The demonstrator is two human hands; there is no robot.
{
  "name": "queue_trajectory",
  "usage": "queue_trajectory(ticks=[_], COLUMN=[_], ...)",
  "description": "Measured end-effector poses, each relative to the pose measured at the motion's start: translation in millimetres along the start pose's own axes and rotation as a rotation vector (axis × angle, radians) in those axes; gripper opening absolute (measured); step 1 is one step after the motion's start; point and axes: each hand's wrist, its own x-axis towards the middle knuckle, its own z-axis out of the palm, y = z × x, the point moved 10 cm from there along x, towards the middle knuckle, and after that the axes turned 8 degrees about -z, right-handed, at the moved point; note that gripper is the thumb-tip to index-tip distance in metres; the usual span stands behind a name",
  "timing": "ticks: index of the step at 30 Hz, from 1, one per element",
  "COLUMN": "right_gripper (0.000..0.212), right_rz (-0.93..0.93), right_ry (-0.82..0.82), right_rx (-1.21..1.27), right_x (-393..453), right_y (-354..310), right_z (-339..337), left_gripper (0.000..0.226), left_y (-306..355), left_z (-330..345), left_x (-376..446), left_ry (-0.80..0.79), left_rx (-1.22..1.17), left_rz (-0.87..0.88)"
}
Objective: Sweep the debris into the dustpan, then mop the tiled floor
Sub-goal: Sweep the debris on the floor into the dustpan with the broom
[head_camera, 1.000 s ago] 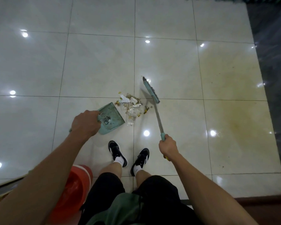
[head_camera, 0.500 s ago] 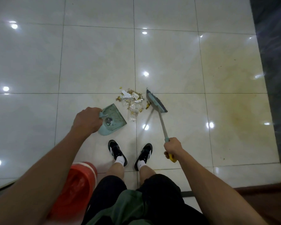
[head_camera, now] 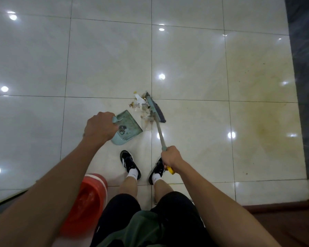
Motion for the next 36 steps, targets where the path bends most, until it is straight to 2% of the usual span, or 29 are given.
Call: queue_trajectory(ticks=[4,8,15,21,33,36], right_gripper=[0.026,0.027,0.027,0.019,0.018,0.014], right_rz=[0.004,-0.014,0.023,0.032,-0.094,-0.147], right_ry=[-0.018,-0.040,-0.085,-0.108,-0.036,-0.015], right_rx=[0.014,0.091,0.198,0.294,0.086,0.018], right_x=[-6.8,-13.3,-30.6,-44.8,-40.8,-34.6], right_y=[-3.4,-8.0,-9.1,-14.8,-28.4,-38.2], right_z=[12.1,14.5,16.5,10.3,-16.7,-23.4], left_gripper=[0.016,0.005,0.003,0.004,0.001,0.007], left_y=[5.2,4.8,3.5,2.4,-29.5,-38.5], left_z=[0.7,7.8,15.3,9.1,0.6,-3.2], left_x=[2.2,4.0,6.8,6.6,-7.7,-8.9], left_ry=[0.011,0.017,0.035,0.034,0.027,0.033], left_rx=[-0.064,-0.090,-0.124,-0.138,-0.154,-0.139], left_rz=[0.004,-0.031,-0.058,-0.074,-0.157,-0.178])
